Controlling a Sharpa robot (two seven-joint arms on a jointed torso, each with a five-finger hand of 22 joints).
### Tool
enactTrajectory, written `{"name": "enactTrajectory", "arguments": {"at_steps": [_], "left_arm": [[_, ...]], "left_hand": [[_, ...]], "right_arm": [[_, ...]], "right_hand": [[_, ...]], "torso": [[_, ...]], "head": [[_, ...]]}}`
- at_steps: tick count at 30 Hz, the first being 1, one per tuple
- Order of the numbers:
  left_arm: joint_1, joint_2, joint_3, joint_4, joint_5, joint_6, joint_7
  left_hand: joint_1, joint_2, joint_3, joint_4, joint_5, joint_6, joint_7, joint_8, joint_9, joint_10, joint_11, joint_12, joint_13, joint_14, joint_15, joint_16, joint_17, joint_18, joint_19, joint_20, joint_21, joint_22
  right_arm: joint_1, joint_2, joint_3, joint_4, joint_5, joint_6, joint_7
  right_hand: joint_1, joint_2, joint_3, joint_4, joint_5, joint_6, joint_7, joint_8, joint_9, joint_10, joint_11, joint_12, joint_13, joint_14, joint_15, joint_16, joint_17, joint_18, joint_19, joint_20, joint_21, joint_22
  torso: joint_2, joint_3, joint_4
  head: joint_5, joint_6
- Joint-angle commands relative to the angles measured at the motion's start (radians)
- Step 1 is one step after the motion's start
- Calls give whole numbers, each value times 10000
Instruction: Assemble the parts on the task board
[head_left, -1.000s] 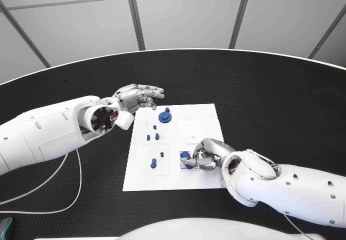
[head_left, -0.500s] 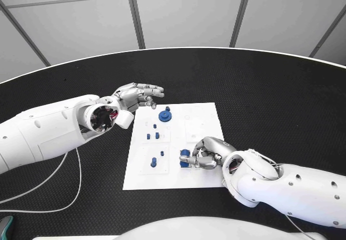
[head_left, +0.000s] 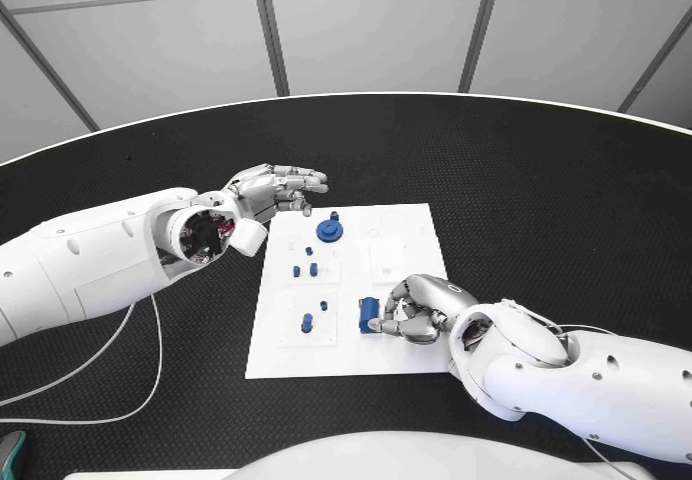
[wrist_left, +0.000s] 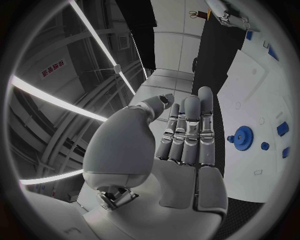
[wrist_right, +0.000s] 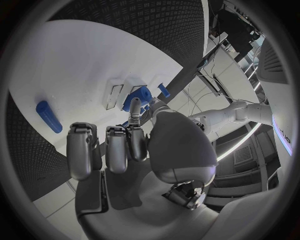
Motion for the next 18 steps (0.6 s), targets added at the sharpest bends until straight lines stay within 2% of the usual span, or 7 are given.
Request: {"name": "enactTrajectory", "arguments": {"at_steps": [1,4,18], "left_arm": [[0,0,0,3,0,-1,0],[0,-10,0,6,0,-12,1],[0,-30,-1,8,0,-32,4]], "left_hand": [[-74,35,-8,73,-3,-78,7,0,-16,-77,0,63,9,-68,-2,32,-9,162,-38,29,-32,-8],[-74,35,-8,73,-3,-78,7,0,-16,-77,0,63,9,-68,-2,32,-9,162,-38,29,-32,-8],[-84,39,-13,91,-2,-79,8,3,-15,-81,0,69,11,-70,0,35,-11,162,-35,31,-40,-14]], "right_arm": [[1,34,2,-81,-9,26,-69],[1,58,3,-137,-14,56,-129],[2,66,3,-187,-18,64,-265]], "right_hand": [[108,5,77,10,-23,-23,-6,-56,-17,608,-72,53,1947,1083,-31,21,2513,-185,965,-88,39,2497],[216,31,177,74,63,-11,-7,-67,-41,616,-74,68,1961,1085,-31,26,2522,-189,968,-90,56,2503],[540,93,591,84,277,9,-35,-86,-98,638,-95,100,1993,1094,-46,49,2565,-202,983,-102,117,2525]], "torso": [[-12,-13,25],[-5,-14,35],[-17,5,-9]], "head": [[-10,-9],[11,-23],[61,-58]]}}
